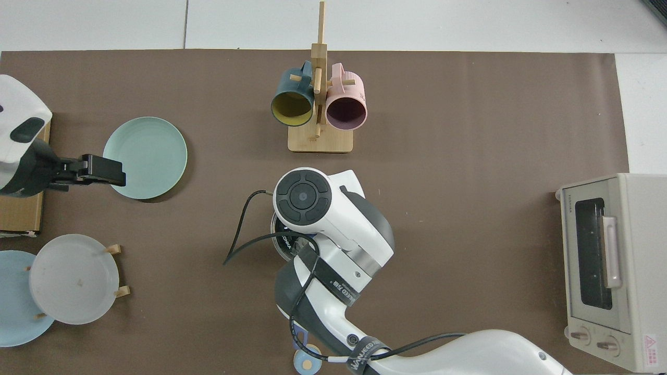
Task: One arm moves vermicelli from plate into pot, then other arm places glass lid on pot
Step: 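Lower the glass lid onto the black pot with the right gripper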
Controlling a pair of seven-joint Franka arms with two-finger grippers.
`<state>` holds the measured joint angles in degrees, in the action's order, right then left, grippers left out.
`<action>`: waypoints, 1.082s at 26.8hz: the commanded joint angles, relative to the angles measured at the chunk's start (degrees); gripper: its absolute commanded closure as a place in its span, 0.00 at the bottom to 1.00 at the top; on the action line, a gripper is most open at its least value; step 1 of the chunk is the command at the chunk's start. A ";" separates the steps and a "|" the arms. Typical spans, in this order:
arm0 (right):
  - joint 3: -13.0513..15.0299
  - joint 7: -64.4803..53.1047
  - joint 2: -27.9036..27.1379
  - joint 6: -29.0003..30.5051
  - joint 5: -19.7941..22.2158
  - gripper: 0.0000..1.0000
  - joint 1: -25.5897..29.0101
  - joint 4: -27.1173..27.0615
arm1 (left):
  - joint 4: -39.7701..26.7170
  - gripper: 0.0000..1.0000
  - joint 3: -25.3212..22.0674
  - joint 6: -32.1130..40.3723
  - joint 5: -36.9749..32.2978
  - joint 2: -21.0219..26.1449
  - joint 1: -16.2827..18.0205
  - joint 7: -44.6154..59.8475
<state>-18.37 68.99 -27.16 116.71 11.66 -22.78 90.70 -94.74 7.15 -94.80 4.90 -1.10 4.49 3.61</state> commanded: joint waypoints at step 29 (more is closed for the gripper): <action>-0.79 -0.44 -0.43 -2.36 4.95 0.73 0.10 -2.28 | -1.32 0.00 -0.65 -0.30 0.29 -1.36 -0.62 -0.54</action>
<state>-18.87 68.88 -27.49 115.68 16.19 -23.06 88.88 -94.74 7.17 -94.80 4.90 -1.10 4.48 3.61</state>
